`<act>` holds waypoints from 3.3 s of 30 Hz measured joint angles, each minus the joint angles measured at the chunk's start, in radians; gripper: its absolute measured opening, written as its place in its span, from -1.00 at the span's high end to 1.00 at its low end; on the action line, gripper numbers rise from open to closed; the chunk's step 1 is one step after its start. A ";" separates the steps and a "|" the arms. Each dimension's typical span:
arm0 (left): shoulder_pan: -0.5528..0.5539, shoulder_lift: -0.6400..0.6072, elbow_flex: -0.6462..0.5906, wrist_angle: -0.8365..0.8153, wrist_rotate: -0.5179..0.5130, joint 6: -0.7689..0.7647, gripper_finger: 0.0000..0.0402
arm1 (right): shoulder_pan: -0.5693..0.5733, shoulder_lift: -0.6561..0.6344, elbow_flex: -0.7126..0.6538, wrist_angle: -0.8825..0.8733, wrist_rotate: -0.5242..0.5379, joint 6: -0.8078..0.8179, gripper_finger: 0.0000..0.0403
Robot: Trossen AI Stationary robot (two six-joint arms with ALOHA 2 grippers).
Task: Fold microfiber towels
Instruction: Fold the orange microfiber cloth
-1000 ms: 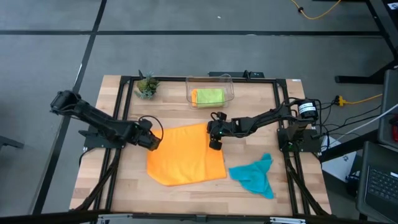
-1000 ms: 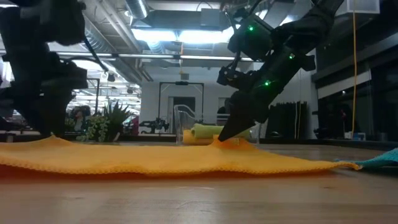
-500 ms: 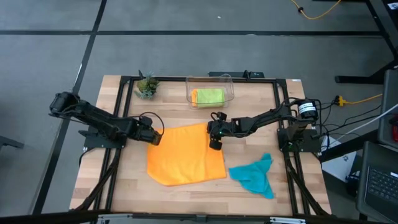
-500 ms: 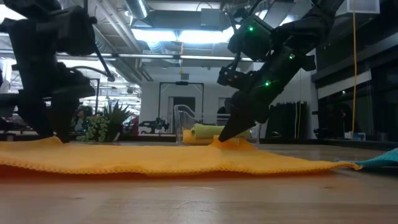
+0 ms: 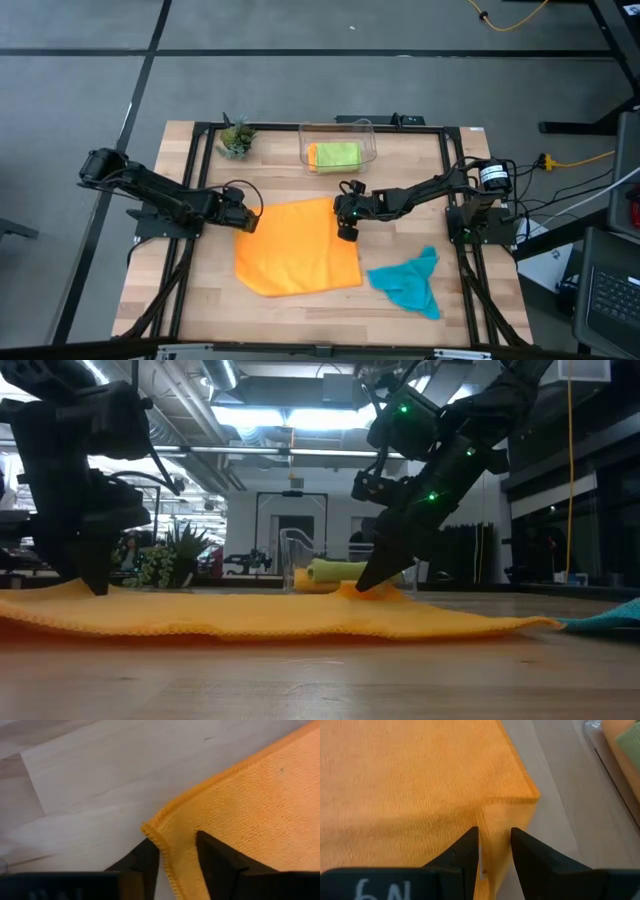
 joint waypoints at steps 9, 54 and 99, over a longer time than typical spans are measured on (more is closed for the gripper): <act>0.001 0.000 0.000 0.019 0.004 0.003 0.90 | 0.000 0.000 0.000 0.009 0.000 -0.004 0.35; 0.000 0.000 0.000 0.017 0.012 0.004 0.78 | -0.099 0.083 0.001 0.130 0.001 0.033 0.09; -0.145 0.000 0.278 0.089 -0.226 0.302 1.00 | 0.004 -0.139 -0.001 0.091 -0.089 0.085 0.99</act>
